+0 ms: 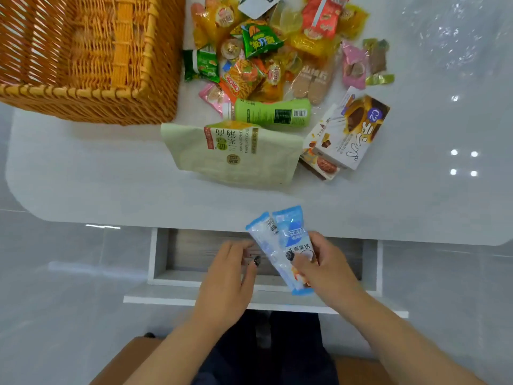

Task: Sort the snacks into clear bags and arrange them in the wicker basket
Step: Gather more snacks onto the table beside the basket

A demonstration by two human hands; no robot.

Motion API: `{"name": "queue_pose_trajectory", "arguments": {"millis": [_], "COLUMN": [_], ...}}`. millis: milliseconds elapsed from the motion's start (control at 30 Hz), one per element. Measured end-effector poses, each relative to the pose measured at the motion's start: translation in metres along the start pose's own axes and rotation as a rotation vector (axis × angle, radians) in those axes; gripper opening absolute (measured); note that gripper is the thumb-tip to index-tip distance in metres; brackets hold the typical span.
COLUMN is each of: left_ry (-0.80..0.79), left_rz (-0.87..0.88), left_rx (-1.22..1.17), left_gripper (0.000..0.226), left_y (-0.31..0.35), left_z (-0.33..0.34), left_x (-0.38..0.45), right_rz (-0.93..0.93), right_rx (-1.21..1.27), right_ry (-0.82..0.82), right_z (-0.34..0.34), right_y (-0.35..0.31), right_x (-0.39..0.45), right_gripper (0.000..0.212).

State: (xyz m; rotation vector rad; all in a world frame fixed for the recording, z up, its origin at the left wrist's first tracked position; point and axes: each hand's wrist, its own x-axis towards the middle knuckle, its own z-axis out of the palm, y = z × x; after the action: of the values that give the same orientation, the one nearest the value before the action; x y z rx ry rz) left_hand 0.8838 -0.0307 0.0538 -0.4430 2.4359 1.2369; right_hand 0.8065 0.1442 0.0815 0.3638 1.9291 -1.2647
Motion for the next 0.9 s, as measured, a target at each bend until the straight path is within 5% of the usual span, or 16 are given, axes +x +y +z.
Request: {"name": "queue_pose_trajectory", "arguments": {"millis": [167,267,400,533,667,900], "left_ry": [0.076,0.150,0.244,0.289,0.314,0.388], "left_rz": [0.152,0.298,0.413,0.396,0.369,0.414], "left_rx": [-0.046,-0.008,-0.011,-0.022,-0.029,0.178], "left_gripper": [0.041,0.041,0.039,0.039,0.038,0.045], "left_y": [0.062,0.096,0.130,0.131,0.116,0.091], "left_z": [-0.014,-0.019,-0.026,-0.031,-0.036,-0.035], "left_x": [0.060,0.095,0.127,0.143,0.140,0.120], "right_rz": [-0.230,-0.279,-0.336,-0.260,-0.238,-0.255], "right_rx": [0.058,-0.007,-0.082,-0.224,-0.188,-0.050], "right_ry": [0.491,0.591,0.590,0.384,0.436,0.432], "right_z": [-0.049,-0.064,-0.065,-0.056,-0.061,-0.074], "right_y": [-0.046,-0.068,-0.104,-0.128,-0.118,-0.103], "right_x": [0.017,0.052,0.102,0.139,0.146,0.147], "right_gripper": [0.019,0.015,0.006,0.013,0.006,0.047]}}
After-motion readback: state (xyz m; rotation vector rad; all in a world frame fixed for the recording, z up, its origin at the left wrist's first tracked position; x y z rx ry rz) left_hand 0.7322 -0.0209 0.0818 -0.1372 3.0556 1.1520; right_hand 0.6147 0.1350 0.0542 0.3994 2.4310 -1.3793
